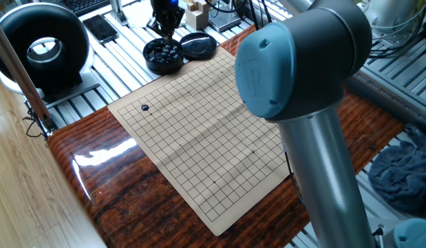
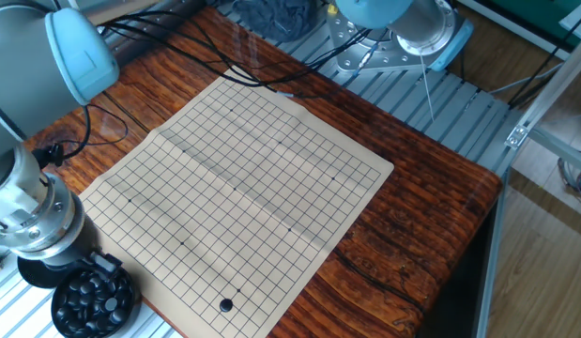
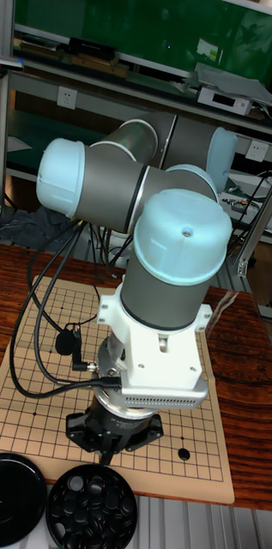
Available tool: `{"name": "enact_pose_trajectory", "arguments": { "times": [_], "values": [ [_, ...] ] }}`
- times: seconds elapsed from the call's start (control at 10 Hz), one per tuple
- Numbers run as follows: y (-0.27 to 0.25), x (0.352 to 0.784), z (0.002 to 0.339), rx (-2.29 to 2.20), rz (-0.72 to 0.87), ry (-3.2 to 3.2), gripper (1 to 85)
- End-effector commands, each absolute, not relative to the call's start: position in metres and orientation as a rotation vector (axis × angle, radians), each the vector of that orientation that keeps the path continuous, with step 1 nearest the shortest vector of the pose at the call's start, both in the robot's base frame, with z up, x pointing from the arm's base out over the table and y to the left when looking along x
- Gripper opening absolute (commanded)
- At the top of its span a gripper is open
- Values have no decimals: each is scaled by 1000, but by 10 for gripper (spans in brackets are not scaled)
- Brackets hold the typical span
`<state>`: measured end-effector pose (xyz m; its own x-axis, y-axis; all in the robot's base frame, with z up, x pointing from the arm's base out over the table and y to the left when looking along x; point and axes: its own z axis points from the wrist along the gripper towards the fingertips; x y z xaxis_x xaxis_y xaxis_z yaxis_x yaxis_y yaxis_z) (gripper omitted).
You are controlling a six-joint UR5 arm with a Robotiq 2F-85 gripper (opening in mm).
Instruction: Play the first move as black on the 3-4 point in the upper right corner of the Go board
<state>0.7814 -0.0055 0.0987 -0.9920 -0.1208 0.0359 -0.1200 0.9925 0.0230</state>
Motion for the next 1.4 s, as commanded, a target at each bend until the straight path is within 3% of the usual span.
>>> {"name": "enact_pose_trajectory", "arguments": {
  "times": [0.0, 0.6, 1.3],
  "values": [
    [1, 782, 100, 150, -78, -3104, 13],
    [26, 837, 89, 198, -196, -3260, 120],
    [39, 833, 79, 296, -261, -3206, 180]
  ]
}}
